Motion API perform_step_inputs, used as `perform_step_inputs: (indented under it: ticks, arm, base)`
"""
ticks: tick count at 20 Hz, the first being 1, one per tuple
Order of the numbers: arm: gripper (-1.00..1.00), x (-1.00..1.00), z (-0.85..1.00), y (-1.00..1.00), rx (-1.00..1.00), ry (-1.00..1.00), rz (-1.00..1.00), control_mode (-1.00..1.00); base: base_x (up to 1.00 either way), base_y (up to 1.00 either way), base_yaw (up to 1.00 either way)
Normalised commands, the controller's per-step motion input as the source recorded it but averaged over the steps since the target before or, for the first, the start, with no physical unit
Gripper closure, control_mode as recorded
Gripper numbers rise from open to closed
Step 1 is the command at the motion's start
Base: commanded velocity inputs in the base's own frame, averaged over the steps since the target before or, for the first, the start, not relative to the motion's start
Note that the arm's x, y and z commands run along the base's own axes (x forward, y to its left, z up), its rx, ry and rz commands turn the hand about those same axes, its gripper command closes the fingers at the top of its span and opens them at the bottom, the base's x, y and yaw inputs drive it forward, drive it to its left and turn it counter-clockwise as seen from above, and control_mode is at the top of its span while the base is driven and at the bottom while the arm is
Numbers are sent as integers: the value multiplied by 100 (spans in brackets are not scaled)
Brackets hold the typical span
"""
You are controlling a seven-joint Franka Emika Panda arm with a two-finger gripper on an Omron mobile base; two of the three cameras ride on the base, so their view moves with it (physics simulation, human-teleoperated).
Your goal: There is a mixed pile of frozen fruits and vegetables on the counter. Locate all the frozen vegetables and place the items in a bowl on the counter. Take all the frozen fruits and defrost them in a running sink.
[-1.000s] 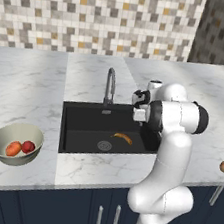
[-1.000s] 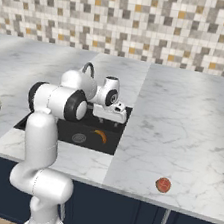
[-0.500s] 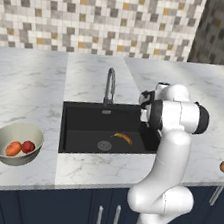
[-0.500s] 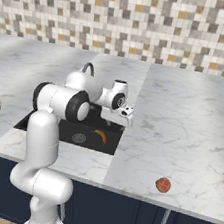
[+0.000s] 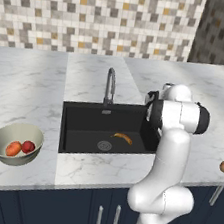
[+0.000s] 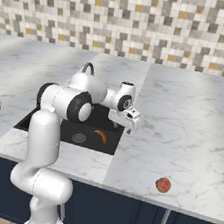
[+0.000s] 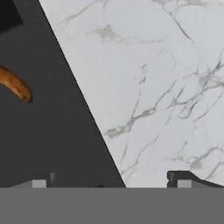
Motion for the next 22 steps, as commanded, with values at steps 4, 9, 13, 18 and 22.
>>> perform_step_inputs:
  ticks: [4, 9, 13, 18, 22]
  arm:
    - [-100, -8, 0, -30, -1, 0, -11, -100]
    - [-100, -24, 2, -35, -1, -3, -6, -100]
    - [-100, -22, -2, -31, 0, -2, -4, -100]
    - [-100, -27, -5, -40, 0, 0, -4, -100]
    - [-100, -18, -1, -33, -2, 1, -8, -100]
  base:
    - [0, 0, 0]
    - [0, 0, 0]
    - [0, 0, 0]
    - [0, 0, 0]
    - [0, 0, 0]
